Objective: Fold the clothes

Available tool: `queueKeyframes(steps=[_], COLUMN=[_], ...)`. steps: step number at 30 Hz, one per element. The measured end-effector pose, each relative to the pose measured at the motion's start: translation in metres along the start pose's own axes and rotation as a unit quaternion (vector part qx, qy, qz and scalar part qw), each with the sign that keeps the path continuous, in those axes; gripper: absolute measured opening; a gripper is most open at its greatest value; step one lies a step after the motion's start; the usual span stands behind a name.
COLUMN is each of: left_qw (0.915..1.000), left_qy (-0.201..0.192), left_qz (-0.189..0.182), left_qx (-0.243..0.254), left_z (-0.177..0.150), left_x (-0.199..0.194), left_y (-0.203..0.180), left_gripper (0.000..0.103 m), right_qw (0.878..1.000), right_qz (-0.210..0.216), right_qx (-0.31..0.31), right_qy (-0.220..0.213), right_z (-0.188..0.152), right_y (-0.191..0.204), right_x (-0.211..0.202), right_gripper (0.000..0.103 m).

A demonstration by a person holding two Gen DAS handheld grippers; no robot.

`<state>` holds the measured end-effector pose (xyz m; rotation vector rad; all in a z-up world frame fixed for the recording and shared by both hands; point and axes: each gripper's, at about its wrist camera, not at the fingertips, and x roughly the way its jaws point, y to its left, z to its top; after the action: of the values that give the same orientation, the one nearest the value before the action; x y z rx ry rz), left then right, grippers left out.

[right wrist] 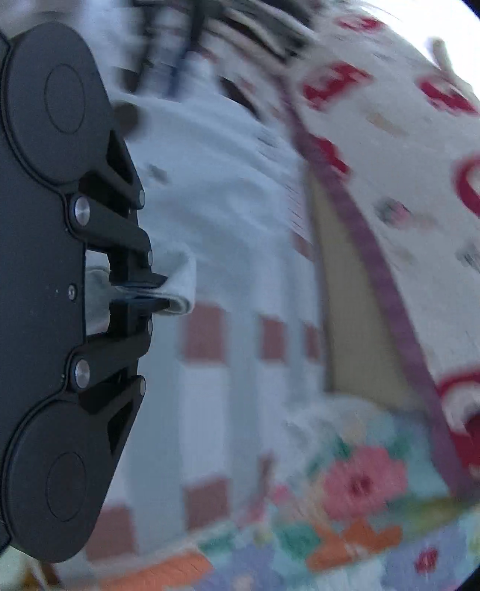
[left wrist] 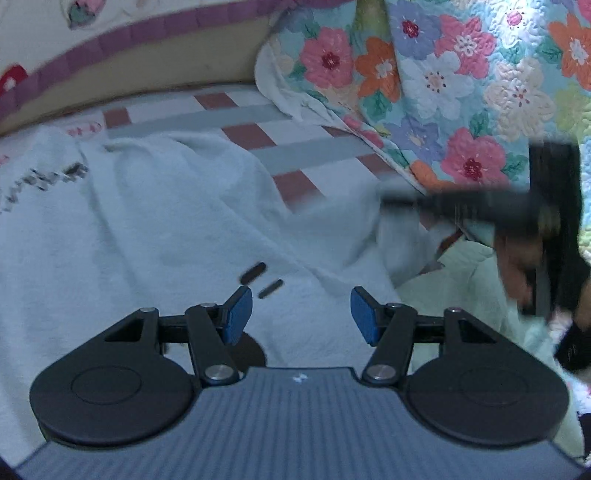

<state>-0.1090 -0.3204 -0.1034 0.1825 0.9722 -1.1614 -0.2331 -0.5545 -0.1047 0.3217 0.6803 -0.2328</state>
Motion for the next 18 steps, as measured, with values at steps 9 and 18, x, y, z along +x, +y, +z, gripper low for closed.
queueKeyframes(steps=[9,18], left_qw=[0.9924,0.9932], left_qy=[0.106,0.083], left_qz=[-0.059,-0.078], left_qx=[0.02,0.019], left_z=[-0.022,-0.015], left_x=[0.048,0.026], left_y=[-0.011,-0.02], left_gripper=[0.058,0.058], right_qw=[0.984,0.971], right_qz=[-0.165,-0.166], right_qx=[0.016,0.168], right_qy=[0.07,0.026], right_z=[0.049,0.007], right_y=[-0.076,-0.1], right_x=[0.082,0.026], right_gripper=[0.004,0.038])
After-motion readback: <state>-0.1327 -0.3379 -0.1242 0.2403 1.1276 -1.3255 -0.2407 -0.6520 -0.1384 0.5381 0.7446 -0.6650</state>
